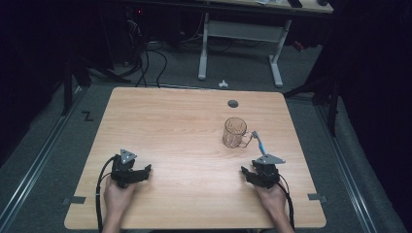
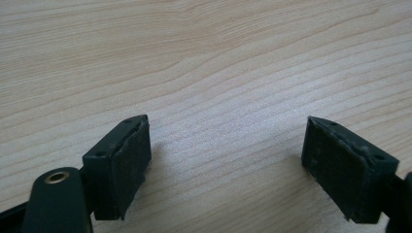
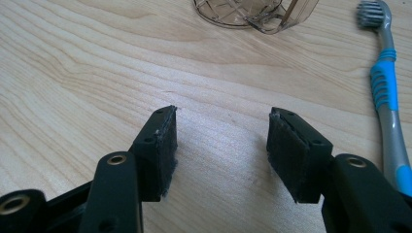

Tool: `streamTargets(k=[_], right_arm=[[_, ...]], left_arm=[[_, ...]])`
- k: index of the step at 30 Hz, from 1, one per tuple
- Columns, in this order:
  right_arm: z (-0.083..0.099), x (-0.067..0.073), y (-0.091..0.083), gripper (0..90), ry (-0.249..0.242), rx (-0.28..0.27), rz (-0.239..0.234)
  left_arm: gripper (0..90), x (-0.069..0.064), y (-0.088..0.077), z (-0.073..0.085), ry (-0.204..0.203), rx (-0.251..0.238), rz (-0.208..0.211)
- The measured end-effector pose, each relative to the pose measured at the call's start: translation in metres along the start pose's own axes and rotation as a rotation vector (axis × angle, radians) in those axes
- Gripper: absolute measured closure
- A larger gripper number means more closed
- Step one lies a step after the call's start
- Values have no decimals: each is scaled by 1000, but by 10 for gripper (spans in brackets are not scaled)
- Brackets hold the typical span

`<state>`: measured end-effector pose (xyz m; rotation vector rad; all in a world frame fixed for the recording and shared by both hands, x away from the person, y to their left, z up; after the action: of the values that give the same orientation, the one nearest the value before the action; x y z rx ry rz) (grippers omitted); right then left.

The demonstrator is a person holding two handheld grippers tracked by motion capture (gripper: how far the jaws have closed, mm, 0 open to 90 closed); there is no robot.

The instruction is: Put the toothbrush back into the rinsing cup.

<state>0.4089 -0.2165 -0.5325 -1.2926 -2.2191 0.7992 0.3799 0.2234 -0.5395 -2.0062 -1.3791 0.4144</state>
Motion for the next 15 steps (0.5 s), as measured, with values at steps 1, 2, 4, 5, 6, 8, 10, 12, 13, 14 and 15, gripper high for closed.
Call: streamTargets(k=[1,2,4,5,6,8,10,12,13,14,15], right_arm=[[0,0,0,450,0,0,0],[0,0,0,450,0,0,0],[0,0,0,450,0,0,0],[0,0,0,450,0,0,0],[0,0,0,450,1,0,-1],[0,0,0,450,2,0,-1],[0,0,0,450,2,1,-1],[0,0,0,450,4,1,0],[0,0,0,450,4,1,0],[0,0,0,450,2,0,0],[0,0,0,450,2,1,0]], left_arm=[[186,0,0,0,0,0,0],[186,0,0,0,0,0,0],[186,0,0,0,0,0,0],[186,0,0,0,0,0,0],[186,0,0,0,0,0,0],[186,0,0,0,0,0,0],[186,0,0,0,1,1,0],[186,0,0,0,0,0,0],[186,0,0,0,0,0,0],[186,0,0,0,0,0,0],[186,0,0,0,0,0,0]])
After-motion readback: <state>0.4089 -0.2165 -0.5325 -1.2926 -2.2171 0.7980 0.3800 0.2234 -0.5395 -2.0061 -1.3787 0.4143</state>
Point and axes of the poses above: each handheld gripper's, and its own axes: y roughly forward along the jaws, z roughly out of its underside, x roughly to its left, the point moved 4 cm from there along y, roughly forward along the jaws, and after that the axes turned 9 degrees about y, right-handed, at the moved point
